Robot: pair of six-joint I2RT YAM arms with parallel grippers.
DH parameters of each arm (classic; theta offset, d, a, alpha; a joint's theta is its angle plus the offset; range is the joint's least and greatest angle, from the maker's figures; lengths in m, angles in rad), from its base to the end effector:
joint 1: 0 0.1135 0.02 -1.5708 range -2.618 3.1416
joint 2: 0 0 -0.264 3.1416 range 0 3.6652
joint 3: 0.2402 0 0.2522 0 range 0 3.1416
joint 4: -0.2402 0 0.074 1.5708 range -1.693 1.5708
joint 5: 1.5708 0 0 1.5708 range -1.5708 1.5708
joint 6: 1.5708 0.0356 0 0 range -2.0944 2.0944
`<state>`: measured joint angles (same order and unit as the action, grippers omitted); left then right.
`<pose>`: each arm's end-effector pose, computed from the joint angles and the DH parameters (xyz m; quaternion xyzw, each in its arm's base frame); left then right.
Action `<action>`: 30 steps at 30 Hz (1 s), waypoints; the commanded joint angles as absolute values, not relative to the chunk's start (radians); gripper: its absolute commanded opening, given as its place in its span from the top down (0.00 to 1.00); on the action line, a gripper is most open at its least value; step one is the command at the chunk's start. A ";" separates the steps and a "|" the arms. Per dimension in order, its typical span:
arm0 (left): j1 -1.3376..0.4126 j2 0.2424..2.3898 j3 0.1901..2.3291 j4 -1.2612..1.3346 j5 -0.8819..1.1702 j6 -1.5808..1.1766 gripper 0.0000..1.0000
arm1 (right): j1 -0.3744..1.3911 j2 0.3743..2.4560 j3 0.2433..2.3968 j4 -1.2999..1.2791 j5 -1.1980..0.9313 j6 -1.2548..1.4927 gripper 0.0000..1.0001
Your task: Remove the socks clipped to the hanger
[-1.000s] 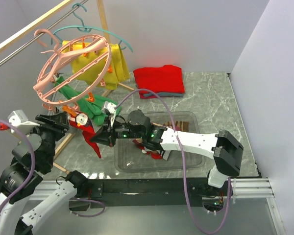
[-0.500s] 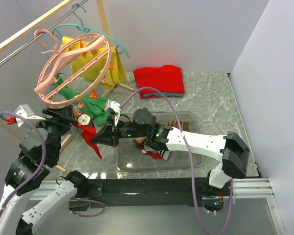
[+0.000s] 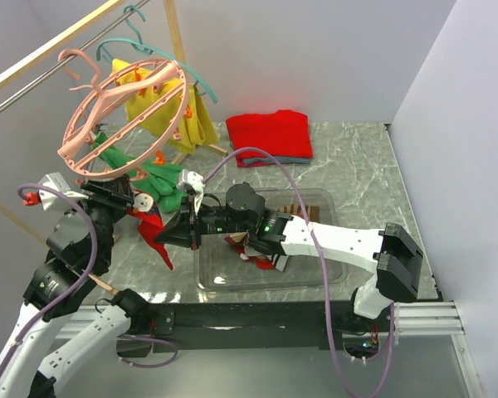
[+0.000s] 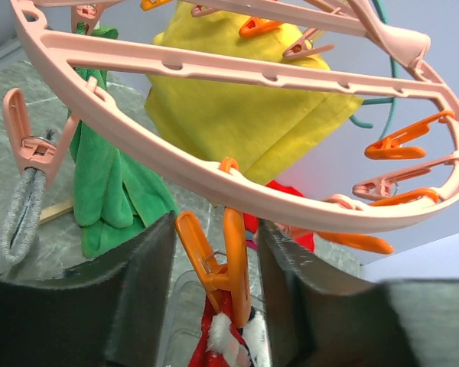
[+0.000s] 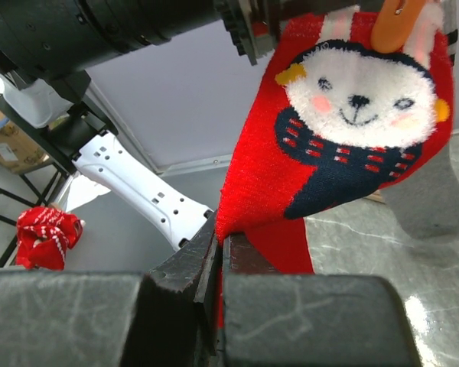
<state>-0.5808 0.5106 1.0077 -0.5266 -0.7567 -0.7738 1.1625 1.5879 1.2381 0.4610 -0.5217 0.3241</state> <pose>0.0771 -0.0214 0.4091 -0.3204 0.6388 -0.1992 0.6705 0.1344 0.3553 0.3615 -0.4378 0.5102 0.6139 0.4138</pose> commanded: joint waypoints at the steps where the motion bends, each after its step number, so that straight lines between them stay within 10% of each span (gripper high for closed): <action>1: -0.584 0.517 0.986 -0.436 -0.772 -0.721 0.53 | 1.164 1.540 1.250 0.474 -0.546 0.319 1.00; 16: -0.584 0.486 1.026 -0.479 -0.792 -0.669 0.97 | 1.161 1.525 1.195 0.407 -0.441 0.281 1.00; 30: -0.586 0.483 1.084 -0.528 -0.738 -0.683 0.95 | 0.933 1.248 0.816 0.199 -0.023 0.311 1.00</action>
